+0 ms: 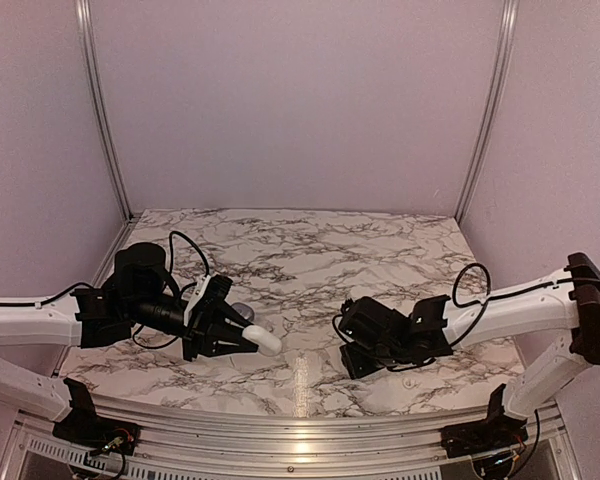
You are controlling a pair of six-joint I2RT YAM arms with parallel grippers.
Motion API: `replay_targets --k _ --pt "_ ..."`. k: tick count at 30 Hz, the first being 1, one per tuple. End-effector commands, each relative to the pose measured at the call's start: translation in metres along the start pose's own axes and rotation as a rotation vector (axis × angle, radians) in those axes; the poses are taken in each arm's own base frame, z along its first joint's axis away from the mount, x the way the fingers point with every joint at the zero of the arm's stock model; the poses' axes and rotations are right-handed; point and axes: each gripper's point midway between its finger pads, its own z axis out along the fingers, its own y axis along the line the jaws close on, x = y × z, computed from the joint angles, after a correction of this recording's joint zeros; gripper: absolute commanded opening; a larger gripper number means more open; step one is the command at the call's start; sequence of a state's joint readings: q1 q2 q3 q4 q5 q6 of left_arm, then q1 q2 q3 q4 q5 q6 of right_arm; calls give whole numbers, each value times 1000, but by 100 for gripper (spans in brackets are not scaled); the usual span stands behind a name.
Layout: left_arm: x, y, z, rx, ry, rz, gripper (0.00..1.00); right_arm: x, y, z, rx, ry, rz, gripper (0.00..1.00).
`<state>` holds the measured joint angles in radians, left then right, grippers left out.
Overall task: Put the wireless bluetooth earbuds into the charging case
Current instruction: Place the left earbud at the center of the board, then pick up the left earbud from the center of the board.
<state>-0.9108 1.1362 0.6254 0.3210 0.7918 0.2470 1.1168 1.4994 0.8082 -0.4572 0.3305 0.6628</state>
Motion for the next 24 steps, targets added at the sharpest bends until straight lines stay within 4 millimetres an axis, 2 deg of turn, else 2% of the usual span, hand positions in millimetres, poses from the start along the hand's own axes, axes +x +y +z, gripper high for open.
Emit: replay_targets --k 1,3,6,10,13,17,22,24 --pt "-13 -1 -3 -5 -35 37 0 -36 12 -35 -60 -66 -66 59" --pt "-14 -2 -3 -6 -36 38 0 -36 21 -44 -107 -49 -135 60" --pt "-14 -2 -4 -9 -37 41 0 -29 28 -49 -88 -7 -223 61" --pt "-15 -3 -5 -11 -38 44 0 -19 34 -37 -63 72 -182 59" --pt "-15 -3 -6 -14 -37 45 0 -19 61 -41 -219 56 -105 55" --pt "-15 -4 -7 -12 -40 49 0 -3 83 -48 -415 82 -3 55" --pt "-16 -6 -8 -9 -43 53 0 20 105 -46 -604 135 42 56" --pt "-16 -6 -8 -8 -44 53 0 27 105 -38 -598 158 48 57"
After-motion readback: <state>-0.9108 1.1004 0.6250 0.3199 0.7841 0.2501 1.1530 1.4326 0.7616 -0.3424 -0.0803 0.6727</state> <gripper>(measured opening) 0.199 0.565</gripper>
